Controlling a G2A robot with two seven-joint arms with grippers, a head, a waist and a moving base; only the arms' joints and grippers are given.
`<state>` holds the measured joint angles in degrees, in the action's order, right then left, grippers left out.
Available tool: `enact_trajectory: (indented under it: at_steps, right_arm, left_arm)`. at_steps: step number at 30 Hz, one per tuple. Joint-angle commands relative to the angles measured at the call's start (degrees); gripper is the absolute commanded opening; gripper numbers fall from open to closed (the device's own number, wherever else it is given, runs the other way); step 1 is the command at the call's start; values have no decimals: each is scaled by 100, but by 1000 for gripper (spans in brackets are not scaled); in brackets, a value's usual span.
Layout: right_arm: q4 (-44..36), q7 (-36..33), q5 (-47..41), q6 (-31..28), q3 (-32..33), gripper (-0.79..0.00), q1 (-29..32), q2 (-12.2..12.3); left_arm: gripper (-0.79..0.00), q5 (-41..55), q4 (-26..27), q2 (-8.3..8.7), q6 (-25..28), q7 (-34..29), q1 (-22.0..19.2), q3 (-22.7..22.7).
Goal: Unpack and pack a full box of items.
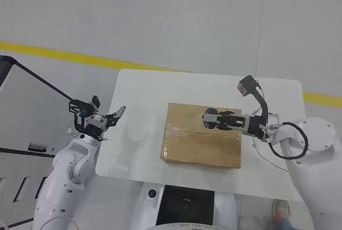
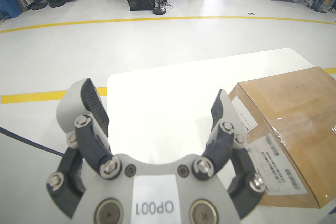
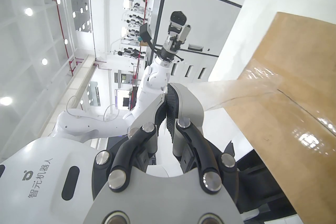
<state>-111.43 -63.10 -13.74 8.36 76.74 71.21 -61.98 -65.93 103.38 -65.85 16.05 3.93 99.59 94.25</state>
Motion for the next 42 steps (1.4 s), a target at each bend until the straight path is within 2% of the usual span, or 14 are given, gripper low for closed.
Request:
enact_trajectory:
  at_steps: [1, 7, 10, 19, 21, 25, 33, 42]
  right_arm:
    - [163, 65, -102, 49, -336, -785, -401, -48]
    - [742, 350, -371, 61, -1338, -785, -1472, -255]
    - [909, 413, -592, -21, -1637, -785, -1847, -347]
    - [870, 441, -656, -68, -1579, -785, -1882, -346]
    - [874, 452, -538, 13, -1593, -785, -1731, -324]
    - [776, 475, -618, 38, -1813, -785, -1892, -375]
    - [1574, 1031, -940, -272, -2941, -785, -2980, -786]
    - [2702, 1212, -1324, -714, -3621, -785, -3911, -1224]
  left_arm:
    - [0, 5, 8, 0, 56, -5, 34, -9]
    - [0, -7, -21, 9, 237, 32, 41, 46]
    - [0, -40, -44, 13, 309, 59, 16, 56]
    - [0, -82, -42, 13, 335, 89, 30, 48]
    - [0, -82, -42, 13, 335, 89, 30, 48]
    - [0, -17, -41, 11, 358, 21, 15, 29]
    - [0, -81, -38, 4, 288, 59, 9, 22]
    - [0, -81, -38, 4, 288, 59, 9, 22]
